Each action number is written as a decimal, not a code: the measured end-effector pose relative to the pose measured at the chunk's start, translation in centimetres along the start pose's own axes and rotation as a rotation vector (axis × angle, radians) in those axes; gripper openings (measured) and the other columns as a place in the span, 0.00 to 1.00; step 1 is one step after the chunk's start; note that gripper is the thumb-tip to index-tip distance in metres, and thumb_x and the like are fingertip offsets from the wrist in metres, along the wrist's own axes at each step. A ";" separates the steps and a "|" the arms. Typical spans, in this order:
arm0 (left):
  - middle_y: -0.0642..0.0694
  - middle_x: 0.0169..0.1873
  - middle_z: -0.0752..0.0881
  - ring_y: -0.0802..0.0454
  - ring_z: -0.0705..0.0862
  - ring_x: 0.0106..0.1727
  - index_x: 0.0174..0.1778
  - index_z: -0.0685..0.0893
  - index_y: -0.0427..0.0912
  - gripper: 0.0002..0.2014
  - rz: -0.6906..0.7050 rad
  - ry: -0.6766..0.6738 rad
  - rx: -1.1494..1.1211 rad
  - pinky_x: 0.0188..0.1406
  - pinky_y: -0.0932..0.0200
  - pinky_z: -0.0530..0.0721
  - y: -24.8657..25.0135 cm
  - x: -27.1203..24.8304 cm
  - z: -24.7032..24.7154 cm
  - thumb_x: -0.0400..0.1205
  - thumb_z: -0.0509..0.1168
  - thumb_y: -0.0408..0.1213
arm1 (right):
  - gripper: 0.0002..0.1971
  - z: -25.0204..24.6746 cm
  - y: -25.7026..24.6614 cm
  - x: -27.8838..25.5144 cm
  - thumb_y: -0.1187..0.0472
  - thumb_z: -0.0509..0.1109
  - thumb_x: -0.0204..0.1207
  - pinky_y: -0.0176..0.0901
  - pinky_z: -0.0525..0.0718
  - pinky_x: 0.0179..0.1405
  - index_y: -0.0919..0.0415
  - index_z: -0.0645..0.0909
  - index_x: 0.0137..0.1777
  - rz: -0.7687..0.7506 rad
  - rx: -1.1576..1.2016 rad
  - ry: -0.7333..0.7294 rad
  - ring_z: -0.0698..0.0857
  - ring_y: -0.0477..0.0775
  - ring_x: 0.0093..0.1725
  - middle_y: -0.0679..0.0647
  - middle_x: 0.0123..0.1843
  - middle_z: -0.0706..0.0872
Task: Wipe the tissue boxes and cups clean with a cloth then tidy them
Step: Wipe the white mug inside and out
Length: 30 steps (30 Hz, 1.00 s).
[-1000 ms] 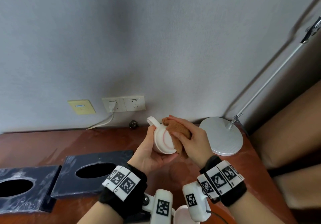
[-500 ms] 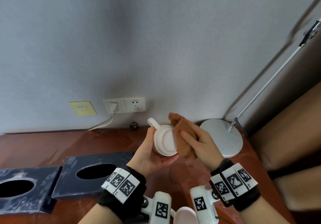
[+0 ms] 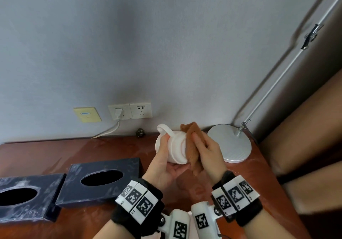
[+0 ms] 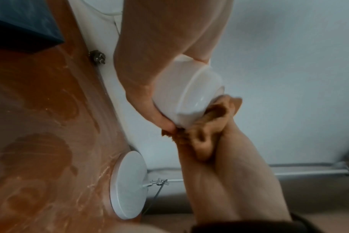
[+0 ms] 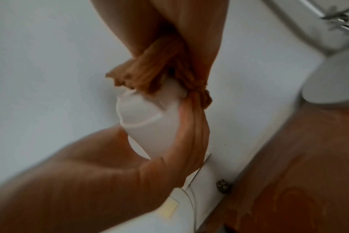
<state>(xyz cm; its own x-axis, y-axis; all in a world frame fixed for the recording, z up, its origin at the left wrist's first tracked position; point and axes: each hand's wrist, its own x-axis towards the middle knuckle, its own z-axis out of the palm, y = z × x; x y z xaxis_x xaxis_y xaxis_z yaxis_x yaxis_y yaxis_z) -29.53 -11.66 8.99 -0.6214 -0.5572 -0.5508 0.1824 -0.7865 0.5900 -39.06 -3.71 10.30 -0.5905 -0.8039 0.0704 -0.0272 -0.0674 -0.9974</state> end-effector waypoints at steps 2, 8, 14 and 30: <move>0.41 0.43 0.91 0.46 0.91 0.44 0.59 0.82 0.43 0.22 0.077 -0.022 0.100 0.50 0.44 0.88 -0.8 -0.7 0.2 0.80 0.61 0.57 | 0.23 -1.1 -0.6 -0.8 0.50 0.51 0.85 0.33 0.85 0.38 0.63 0.84 0.54 0.159 0.118 -0.054 0.85 0.43 0.27 0.50 0.25 0.86; 0.45 0.56 0.84 0.49 0.86 0.53 0.67 0.71 0.48 0.39 0.323 -0.006 0.481 0.49 0.48 0.88 -3.3 -2.0 1.4 0.61 0.79 0.51 | 0.37 -5.9 -1.5 -4.4 0.43 0.48 0.83 0.55 0.82 0.61 0.55 0.85 0.17 0.360 0.138 -0.275 0.82 0.60 0.34 0.55 0.14 0.76; 0.58 0.59 0.79 0.57 0.80 0.60 0.70 0.64 0.62 0.50 0.473 -0.132 0.978 0.55 0.61 0.82 -8.7 -3.4 2.0 0.52 0.82 0.49 | 0.19 -12.5 2.0 -7.0 0.53 0.61 0.79 0.46 0.86 0.44 0.63 0.83 0.61 0.439 0.219 -0.141 0.82 0.68 0.53 0.77 0.55 0.82; 0.52 0.62 0.70 0.53 0.74 0.63 0.70 0.66 0.46 0.43 0.491 -0.235 1.810 0.56 0.59 0.78 -21.2 -1.3 -2.0 0.61 0.78 0.45 | 0.21 -17.7 13.5 -16.2 0.58 0.63 0.81 0.24 0.59 0.71 0.48 0.71 0.74 0.144 -0.765 -0.175 0.66 0.35 0.73 0.42 0.74 0.72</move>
<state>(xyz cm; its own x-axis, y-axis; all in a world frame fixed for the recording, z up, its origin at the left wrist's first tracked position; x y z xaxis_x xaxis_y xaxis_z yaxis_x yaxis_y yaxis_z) -31.04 5.19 -3.99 -0.8762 -0.4493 -0.1745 -0.4635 0.6861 0.5608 -44.15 18.93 -4.59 -0.4969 -0.8592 -0.1216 -0.5440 0.4176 -0.7278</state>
